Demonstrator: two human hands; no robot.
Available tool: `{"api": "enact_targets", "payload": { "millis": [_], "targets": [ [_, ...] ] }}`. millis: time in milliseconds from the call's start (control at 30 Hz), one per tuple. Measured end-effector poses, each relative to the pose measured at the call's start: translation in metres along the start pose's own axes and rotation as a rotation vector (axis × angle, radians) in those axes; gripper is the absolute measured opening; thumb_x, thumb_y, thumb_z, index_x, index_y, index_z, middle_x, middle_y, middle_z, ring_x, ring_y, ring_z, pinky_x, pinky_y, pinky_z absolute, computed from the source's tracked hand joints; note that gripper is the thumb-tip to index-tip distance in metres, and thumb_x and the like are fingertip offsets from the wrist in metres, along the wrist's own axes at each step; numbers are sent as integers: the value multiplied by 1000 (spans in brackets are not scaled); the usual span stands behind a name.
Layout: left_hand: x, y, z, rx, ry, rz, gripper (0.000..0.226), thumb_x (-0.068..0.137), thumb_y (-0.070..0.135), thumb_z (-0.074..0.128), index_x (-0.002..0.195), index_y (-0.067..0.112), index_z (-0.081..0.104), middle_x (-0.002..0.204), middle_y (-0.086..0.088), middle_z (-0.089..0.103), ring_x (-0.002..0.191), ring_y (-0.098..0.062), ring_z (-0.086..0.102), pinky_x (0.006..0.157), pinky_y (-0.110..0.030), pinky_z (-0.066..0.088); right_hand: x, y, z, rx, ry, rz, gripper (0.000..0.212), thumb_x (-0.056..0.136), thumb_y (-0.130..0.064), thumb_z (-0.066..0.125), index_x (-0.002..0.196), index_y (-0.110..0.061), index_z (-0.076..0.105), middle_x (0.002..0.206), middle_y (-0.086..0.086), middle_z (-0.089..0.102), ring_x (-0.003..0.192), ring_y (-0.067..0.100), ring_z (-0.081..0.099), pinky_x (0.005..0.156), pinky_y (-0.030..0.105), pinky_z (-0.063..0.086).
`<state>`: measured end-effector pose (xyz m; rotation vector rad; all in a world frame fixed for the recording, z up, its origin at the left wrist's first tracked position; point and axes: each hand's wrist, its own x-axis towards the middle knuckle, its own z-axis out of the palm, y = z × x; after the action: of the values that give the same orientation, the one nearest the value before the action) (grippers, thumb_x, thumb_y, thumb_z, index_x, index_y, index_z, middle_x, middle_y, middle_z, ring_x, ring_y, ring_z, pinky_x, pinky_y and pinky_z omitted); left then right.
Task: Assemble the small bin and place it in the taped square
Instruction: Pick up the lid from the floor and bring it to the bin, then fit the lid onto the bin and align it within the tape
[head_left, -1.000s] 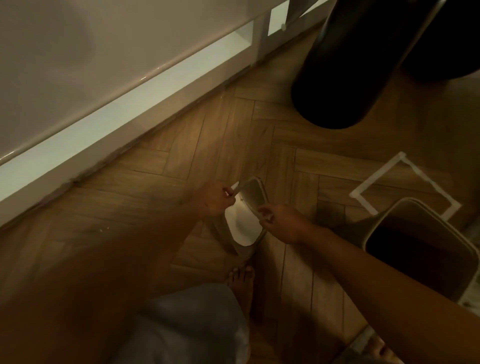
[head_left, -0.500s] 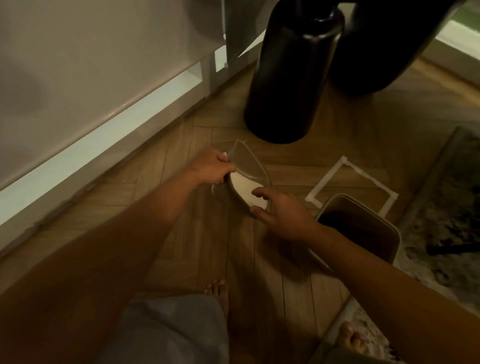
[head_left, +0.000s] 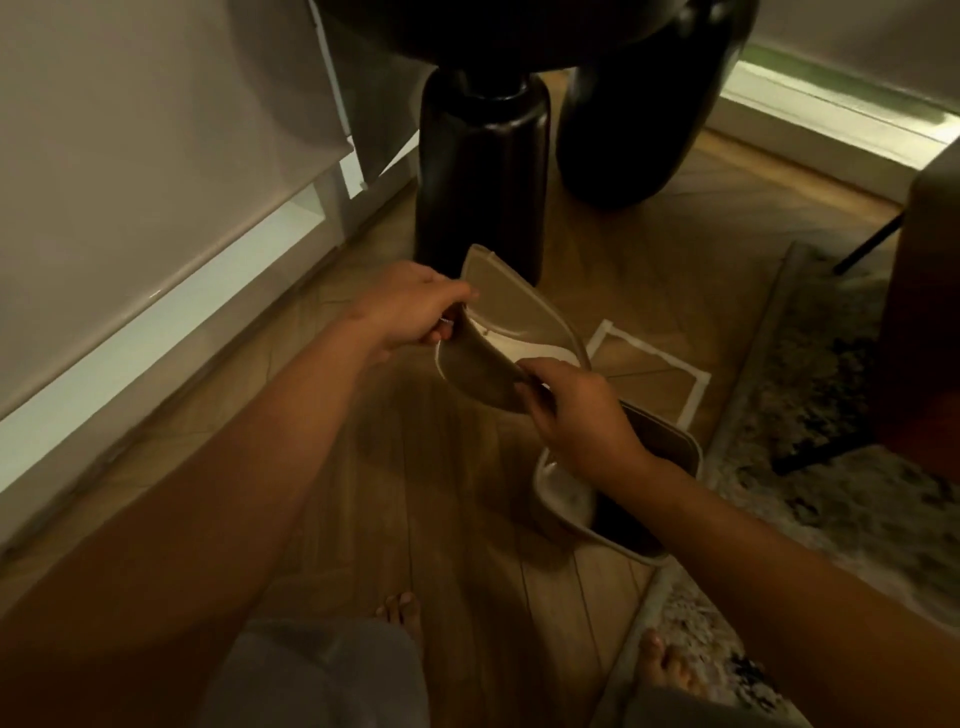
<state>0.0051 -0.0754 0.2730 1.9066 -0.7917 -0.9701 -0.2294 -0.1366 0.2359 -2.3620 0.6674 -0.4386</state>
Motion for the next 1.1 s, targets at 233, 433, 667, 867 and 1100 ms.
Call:
{"api": "enact_targets", "payload": {
  "millis": [233,433,667,867,1100],
  "targets": [
    [-6,23,47,-36,84,163,30,96,52,59,98,26,73,89,5,72,73,-7,68,66,-26,54,-15,19,-44,56,190,110,13,105,-16,57,108,-16,70,89,-6,66,78,5,61,62,18,45],
    [-1,6,96,-30,45,212,34,92,60,56,113,35,66,108,13,66,100,-7,65,75,-25,52,-32,44,-80,151,323,166,10,104,-28,57,107,-33,65,86,-20,67,82,-4,64,62,6,45],
    [-3,-4,129,-98,-23,134,70,79,79,41,131,35,54,120,17,58,114,-7,57,90,-30,47,-40,78,-104,603,463,400,9,96,-37,66,100,-31,71,80,-16,74,67,-5,66,56,14,50],
    [-3,-18,144,-244,-114,-15,79,83,77,40,150,36,35,129,11,52,126,-23,49,102,-49,45,-36,111,-103,880,533,654,12,83,-38,73,80,-27,76,74,-8,74,67,4,70,56,22,54],
    [-2,-36,161,-156,-245,-56,77,93,70,40,155,26,31,137,7,49,113,-12,52,78,-32,48,-36,142,-84,972,519,837,23,87,-39,70,78,-23,84,83,3,79,79,15,76,72,36,59]
  ]
}}
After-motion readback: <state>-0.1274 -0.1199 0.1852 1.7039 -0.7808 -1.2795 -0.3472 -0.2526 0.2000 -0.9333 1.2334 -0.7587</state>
